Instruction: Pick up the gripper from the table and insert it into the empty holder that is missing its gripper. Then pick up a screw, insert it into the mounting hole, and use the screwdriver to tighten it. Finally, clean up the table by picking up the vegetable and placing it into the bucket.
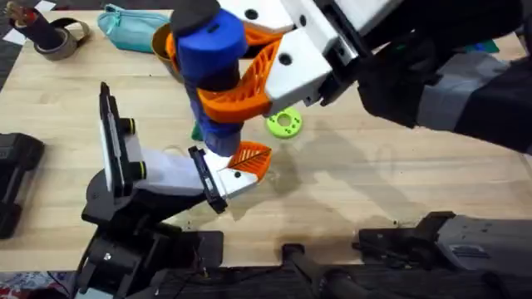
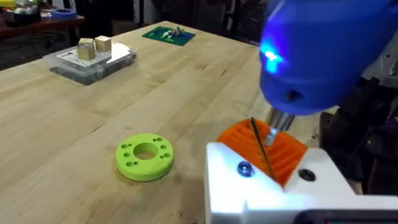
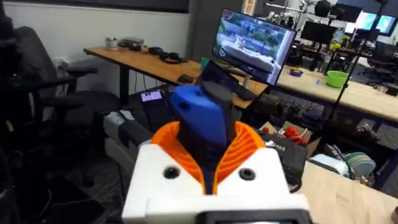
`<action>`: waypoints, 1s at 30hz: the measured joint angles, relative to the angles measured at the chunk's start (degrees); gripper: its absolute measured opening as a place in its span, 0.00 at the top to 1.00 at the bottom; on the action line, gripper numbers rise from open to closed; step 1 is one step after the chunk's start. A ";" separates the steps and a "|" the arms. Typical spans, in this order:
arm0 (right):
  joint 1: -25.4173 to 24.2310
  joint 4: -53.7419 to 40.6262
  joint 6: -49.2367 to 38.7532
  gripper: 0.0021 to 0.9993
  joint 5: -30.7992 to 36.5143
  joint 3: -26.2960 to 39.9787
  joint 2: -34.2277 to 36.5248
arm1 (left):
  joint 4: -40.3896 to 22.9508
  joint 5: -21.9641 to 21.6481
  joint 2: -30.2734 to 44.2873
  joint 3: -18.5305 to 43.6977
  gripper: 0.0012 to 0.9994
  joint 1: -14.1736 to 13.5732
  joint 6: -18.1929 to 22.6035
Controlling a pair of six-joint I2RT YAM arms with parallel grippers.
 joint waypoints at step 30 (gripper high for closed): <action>0.00 -0.30 -0.64 0.96 0.17 -0.12 1.93 | 0.00 0.00 -0.01 0.00 0.98 0.00 0.00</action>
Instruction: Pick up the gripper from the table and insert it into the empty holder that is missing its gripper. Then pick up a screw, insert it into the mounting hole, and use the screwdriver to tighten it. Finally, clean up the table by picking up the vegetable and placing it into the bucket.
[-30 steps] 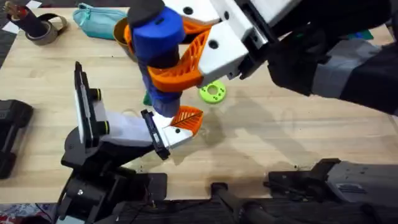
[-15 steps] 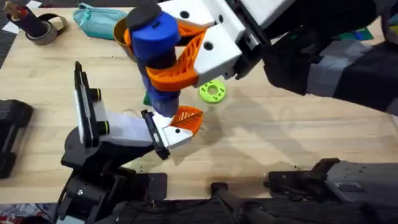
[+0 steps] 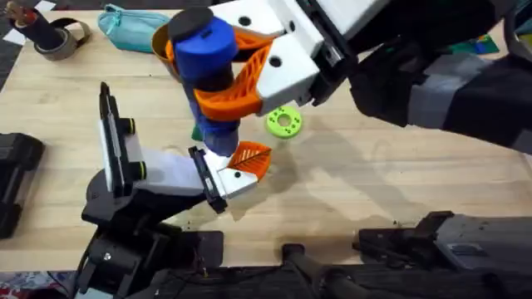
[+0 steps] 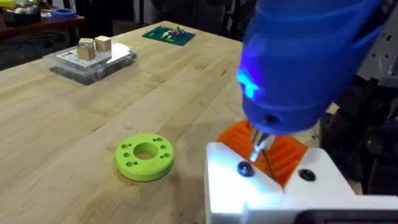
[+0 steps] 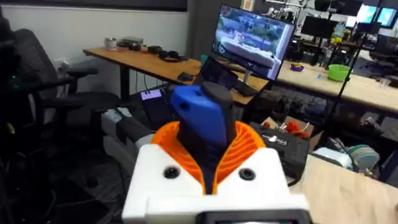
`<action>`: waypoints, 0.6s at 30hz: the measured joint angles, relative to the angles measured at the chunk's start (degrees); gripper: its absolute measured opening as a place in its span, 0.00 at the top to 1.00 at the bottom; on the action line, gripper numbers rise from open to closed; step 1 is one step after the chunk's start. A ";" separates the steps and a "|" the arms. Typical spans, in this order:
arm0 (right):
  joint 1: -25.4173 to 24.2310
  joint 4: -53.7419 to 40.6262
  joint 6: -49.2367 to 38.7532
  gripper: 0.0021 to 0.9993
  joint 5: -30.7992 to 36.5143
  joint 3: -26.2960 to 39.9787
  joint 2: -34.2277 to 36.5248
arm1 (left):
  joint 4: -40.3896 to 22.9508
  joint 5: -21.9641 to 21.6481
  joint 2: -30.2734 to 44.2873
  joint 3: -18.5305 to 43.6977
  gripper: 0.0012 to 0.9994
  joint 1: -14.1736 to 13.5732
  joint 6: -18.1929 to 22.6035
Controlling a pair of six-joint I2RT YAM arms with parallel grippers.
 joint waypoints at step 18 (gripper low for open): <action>-0.53 -2.13 -0.27 0.96 0.04 0.00 0.00 | 0.00 0.01 0.01 0.00 0.98 0.00 0.01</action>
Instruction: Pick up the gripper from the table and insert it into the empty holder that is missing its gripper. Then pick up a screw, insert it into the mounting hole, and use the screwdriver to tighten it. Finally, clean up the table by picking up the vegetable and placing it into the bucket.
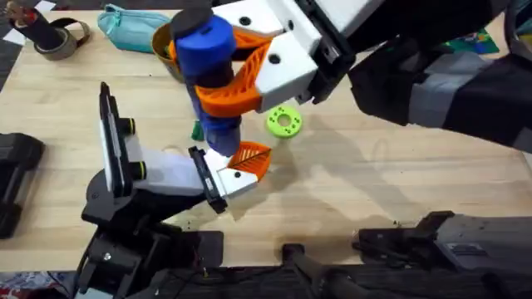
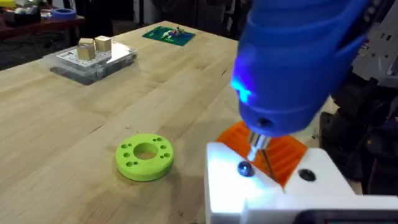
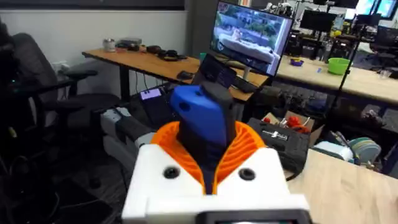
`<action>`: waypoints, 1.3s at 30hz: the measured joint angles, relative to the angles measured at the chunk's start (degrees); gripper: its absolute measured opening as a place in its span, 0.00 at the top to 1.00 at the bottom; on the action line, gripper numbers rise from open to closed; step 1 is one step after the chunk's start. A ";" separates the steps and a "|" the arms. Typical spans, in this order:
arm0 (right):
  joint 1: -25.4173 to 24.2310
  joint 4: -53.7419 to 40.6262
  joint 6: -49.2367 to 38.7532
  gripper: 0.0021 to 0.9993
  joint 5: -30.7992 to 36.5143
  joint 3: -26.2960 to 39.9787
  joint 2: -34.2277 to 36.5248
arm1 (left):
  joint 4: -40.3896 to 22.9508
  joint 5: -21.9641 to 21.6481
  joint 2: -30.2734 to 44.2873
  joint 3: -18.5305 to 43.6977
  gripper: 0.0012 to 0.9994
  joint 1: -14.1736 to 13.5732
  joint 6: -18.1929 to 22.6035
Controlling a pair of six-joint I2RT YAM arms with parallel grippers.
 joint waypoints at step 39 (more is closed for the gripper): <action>0.38 -0.38 -1.13 0.96 1.22 -0.02 1.55 | -0.02 0.01 0.01 0.00 0.98 0.00 -0.01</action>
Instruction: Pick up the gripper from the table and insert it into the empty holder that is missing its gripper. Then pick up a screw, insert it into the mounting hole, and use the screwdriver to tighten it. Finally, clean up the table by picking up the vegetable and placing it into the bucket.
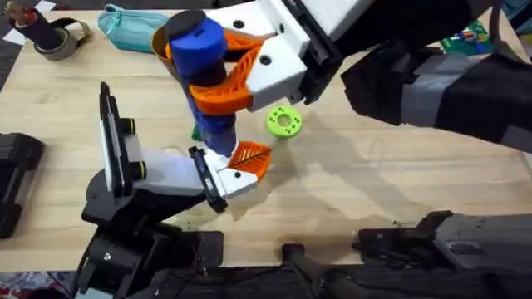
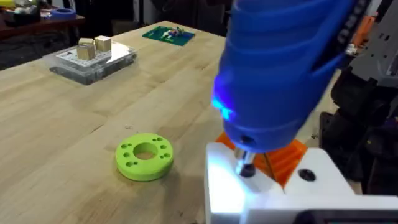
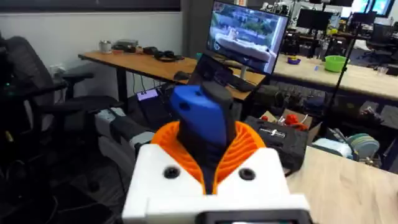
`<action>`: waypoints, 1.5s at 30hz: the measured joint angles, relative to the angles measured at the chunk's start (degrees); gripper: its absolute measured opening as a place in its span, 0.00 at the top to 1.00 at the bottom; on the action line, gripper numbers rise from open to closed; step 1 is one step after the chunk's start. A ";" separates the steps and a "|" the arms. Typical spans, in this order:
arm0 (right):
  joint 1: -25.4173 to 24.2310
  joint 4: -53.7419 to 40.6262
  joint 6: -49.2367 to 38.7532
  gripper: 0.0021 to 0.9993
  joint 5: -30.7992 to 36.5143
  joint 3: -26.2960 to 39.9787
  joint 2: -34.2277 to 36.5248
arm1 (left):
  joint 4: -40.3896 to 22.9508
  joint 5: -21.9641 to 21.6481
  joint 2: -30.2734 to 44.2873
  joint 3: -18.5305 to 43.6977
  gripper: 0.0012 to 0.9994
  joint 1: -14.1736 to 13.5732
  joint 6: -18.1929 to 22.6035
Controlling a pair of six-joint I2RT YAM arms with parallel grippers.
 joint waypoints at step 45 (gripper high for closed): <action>-0.37 5.43 4.89 0.96 -1.48 0.00 -0.04 | 0.00 0.00 0.00 0.00 0.98 0.00 0.00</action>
